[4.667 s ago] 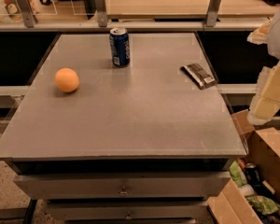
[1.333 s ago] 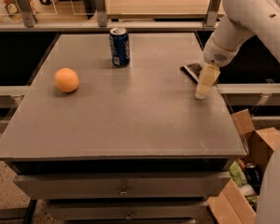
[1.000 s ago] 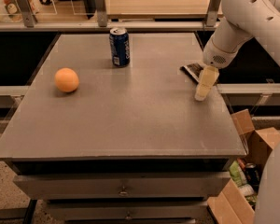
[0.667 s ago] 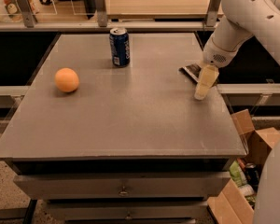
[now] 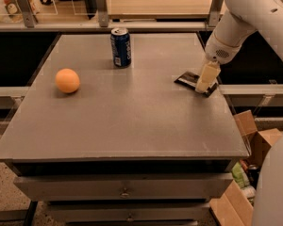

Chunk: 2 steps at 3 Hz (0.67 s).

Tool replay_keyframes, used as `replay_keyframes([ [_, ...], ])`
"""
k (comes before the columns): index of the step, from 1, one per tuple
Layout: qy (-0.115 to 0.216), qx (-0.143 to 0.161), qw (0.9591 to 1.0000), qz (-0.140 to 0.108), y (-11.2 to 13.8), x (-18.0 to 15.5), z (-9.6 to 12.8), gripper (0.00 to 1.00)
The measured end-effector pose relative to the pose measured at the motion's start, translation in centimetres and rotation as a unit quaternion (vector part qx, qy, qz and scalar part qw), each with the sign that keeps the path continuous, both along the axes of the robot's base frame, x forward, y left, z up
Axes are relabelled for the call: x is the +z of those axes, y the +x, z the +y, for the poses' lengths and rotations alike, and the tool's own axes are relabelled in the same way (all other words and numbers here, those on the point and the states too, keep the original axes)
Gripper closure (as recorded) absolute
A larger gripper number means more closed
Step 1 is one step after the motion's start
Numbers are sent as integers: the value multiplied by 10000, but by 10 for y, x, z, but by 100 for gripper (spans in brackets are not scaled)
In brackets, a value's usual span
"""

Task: Move rxbar chocolate near pepsi can

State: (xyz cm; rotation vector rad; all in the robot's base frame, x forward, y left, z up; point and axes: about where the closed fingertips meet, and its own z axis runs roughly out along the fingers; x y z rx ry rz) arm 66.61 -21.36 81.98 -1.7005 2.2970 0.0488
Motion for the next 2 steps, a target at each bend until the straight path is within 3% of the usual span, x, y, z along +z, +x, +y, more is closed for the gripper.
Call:
replay_keyframes([
  [1,0,0,10000,-1,0,5,0,100],
  [2,14,153,9999,5,-6,9,18,100],
])
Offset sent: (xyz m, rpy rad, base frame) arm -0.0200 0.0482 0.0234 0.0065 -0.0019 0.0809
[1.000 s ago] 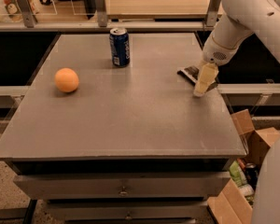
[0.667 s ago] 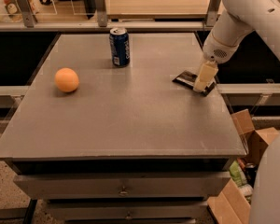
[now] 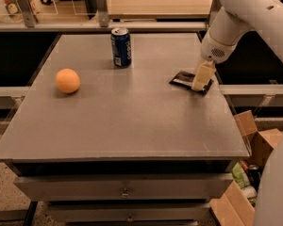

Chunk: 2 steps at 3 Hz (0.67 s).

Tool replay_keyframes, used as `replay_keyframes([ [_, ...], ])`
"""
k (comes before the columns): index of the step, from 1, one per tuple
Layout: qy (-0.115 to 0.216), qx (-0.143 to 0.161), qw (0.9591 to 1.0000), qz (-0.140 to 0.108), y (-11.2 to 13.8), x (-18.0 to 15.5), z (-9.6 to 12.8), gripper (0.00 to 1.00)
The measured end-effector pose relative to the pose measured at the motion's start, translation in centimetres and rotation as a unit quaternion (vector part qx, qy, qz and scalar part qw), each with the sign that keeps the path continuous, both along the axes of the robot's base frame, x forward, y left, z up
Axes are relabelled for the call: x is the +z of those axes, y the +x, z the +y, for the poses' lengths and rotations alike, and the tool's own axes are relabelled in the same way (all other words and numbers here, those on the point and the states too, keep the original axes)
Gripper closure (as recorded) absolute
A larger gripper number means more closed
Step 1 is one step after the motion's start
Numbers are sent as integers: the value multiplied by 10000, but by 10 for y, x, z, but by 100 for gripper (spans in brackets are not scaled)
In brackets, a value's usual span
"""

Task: Move rxbar chocolate near pepsi can

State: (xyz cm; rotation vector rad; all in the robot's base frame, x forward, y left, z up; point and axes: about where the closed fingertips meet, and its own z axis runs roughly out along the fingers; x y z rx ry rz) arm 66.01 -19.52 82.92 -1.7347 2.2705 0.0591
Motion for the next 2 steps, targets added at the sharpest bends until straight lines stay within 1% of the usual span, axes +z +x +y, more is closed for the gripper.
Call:
replay_keyframes([
  [1,86,207,9997,-17,-2,11,24,100],
  [2,94,432,9990,-73,2,26,52,100],
])
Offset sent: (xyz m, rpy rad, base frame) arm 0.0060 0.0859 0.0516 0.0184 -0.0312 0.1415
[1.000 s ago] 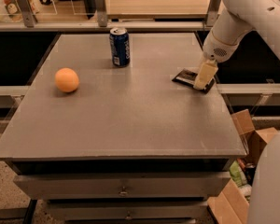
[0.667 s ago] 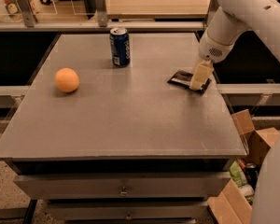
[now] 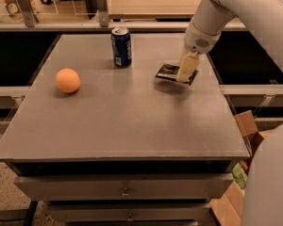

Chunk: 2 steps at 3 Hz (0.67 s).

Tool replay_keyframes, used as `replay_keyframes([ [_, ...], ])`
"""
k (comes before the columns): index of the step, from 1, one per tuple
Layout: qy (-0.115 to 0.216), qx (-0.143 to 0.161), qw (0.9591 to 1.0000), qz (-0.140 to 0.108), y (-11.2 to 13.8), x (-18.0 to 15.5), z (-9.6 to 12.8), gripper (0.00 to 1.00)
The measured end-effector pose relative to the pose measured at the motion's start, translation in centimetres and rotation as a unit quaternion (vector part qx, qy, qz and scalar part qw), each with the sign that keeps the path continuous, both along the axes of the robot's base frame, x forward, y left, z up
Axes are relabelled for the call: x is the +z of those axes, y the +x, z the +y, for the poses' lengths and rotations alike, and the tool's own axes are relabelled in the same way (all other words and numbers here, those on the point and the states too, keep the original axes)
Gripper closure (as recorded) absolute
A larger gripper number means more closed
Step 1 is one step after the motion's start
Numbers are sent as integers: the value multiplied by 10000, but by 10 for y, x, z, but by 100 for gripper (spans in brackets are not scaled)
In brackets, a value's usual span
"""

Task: Move rxbar chocolate near pepsi can

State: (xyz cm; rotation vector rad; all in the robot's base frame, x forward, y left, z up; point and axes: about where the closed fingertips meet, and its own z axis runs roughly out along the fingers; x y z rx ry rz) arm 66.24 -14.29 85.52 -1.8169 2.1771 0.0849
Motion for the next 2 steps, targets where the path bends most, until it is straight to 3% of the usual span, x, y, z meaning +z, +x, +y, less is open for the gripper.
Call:
replay_keyframes([
  [2,-21,330,9994,-81,21,16,52,100],
])
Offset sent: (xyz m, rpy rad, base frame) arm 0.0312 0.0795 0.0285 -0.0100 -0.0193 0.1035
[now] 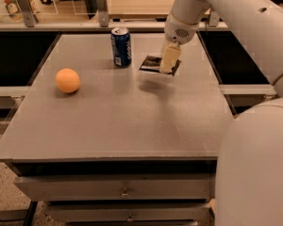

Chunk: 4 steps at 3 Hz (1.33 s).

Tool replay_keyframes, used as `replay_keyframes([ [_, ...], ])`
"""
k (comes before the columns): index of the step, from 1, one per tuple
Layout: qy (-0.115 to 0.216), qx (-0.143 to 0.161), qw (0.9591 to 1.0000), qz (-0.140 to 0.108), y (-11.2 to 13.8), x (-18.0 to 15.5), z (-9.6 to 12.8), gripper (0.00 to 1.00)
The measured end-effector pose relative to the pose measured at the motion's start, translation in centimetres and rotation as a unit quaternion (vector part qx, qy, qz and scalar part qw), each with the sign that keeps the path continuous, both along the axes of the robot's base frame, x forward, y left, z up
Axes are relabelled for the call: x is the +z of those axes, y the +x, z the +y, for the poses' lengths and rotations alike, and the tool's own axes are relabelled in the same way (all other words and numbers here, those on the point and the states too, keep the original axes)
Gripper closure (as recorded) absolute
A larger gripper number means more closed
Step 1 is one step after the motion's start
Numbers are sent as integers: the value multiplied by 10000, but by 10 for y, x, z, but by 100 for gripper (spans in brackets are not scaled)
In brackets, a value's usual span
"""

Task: Move rxbar chocolate near pepsi can

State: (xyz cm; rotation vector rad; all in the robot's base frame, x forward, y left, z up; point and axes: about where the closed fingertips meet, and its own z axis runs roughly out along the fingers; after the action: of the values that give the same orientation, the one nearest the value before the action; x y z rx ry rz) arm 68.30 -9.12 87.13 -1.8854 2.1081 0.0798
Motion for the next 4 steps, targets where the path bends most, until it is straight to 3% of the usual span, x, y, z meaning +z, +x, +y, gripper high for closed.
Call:
replay_keyframes([
  [2,110,192,9998,5,16,-5,39,59],
  [4,287,73,9996,38,25,-19,53,12],
])
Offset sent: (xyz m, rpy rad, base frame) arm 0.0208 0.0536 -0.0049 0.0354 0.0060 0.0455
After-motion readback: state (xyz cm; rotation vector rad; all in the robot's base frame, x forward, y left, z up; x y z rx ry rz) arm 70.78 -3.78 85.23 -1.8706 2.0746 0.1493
